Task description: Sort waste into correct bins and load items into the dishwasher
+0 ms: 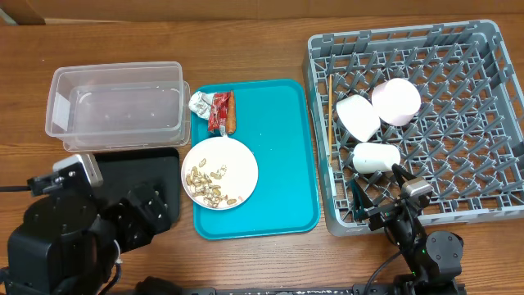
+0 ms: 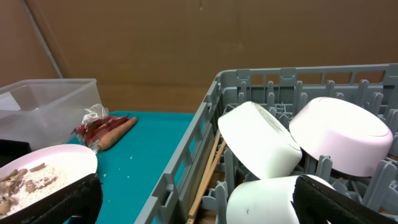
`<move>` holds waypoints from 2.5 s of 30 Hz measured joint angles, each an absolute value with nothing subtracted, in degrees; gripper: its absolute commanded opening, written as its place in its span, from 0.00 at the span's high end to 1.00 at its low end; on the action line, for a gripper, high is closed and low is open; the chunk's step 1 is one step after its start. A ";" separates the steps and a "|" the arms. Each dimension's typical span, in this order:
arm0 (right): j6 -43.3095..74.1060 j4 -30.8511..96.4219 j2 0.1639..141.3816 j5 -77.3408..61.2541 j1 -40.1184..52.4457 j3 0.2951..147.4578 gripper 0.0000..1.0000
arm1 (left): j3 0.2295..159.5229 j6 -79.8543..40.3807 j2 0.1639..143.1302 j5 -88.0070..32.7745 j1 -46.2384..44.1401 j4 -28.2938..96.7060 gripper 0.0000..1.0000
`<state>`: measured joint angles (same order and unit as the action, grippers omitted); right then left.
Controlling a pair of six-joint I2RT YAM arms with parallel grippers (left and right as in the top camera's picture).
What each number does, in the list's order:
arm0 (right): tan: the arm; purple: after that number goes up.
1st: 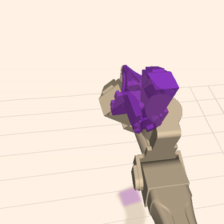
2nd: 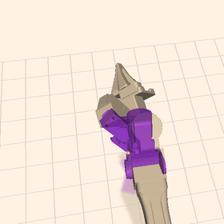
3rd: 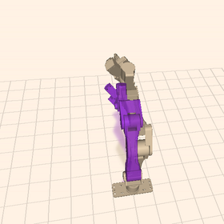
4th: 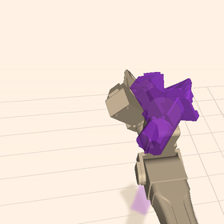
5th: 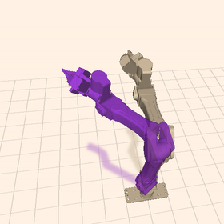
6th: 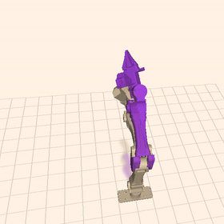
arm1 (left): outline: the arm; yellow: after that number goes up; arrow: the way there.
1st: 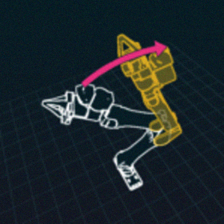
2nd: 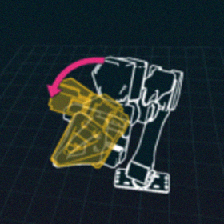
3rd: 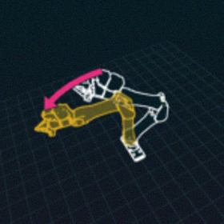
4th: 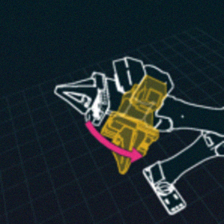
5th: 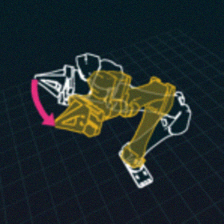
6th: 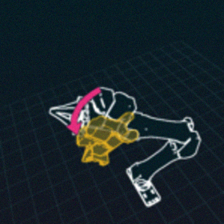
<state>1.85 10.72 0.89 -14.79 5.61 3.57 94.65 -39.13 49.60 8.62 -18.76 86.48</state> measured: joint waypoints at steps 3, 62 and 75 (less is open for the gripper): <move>1.87 10.72 0.89 -14.83 5.61 3.57 0.00 | 94.65 -39.48 49.65 7.49 -18.76 83.96 0.00; 1.87 10.70 0.84 -14.81 5.61 3.57 0.00 | 94.35 -26.35 126.45 14.83 -22.85 46.39 0.68; 1.85 10.72 0.84 -14.81 5.61 3.57 0.00 | 102.78 -25.52 127.52 12.51 -22.74 59.61 0.96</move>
<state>1.85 10.72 0.84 -14.81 5.61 3.57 102.78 -25.52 127.52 12.51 -22.74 59.61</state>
